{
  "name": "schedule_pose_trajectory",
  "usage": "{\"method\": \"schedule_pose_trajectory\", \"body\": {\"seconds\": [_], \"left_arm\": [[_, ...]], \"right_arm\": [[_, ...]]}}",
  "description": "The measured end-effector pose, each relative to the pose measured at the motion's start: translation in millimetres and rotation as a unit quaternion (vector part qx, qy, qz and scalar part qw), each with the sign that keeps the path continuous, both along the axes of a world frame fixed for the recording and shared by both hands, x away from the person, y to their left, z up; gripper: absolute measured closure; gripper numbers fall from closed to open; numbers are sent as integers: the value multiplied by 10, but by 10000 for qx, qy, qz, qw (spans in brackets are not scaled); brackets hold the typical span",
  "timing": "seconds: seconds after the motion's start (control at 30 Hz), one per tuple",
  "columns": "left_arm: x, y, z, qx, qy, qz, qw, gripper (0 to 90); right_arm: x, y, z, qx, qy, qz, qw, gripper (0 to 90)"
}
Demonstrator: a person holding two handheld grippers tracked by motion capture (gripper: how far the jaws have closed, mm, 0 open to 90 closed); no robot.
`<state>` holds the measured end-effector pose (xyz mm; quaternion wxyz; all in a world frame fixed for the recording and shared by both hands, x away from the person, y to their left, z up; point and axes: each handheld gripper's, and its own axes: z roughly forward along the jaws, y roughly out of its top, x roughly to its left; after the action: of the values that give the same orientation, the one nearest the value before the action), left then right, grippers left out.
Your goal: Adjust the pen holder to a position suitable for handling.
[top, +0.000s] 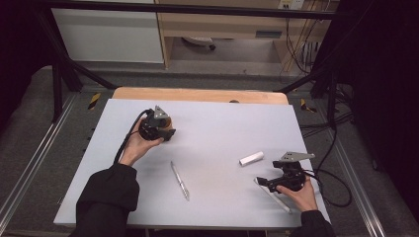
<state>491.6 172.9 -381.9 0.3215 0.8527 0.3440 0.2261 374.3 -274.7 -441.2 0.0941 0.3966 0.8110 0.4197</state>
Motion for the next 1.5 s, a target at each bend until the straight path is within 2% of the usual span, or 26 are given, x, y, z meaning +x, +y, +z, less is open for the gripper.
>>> {"method": "schedule_pose_trajectory", "body": {"seconds": [0.17,0.4,0.7,1.13,1.2,1.27,1.47,1.5], "left_arm": [[34,-28,-61,218,-46,-43,9997,557],[92,-34,-120,360,-38,19,9993,625],[141,-81,-133,530,-8,28,9986,671],[192,-107,-159,608,33,116,9981,719],[197,-119,-161,680,-14,108,9976,717],[193,-127,-166,704,25,113,9975,717],[180,-129,-163,710,-6,143,9974,728],[171,-132,-167,670,49,172,9976,731]], "right_arm": [[1,5,-4,-27,6,-4,10000,8],[3,5,-6,-33,-7,8,10000,8],[3,3,-4,-26,-5,7,10000,7],[0,4,-2,-6,-3,16,10000,8],[2,1,-1,-8,-5,32,10000,8],[1,5,-3,-5,-2,18,10000,7],[1,2,-1,-1,2,27,10000,8],[0,0,0,-3,-1,33,10000,7]]}}
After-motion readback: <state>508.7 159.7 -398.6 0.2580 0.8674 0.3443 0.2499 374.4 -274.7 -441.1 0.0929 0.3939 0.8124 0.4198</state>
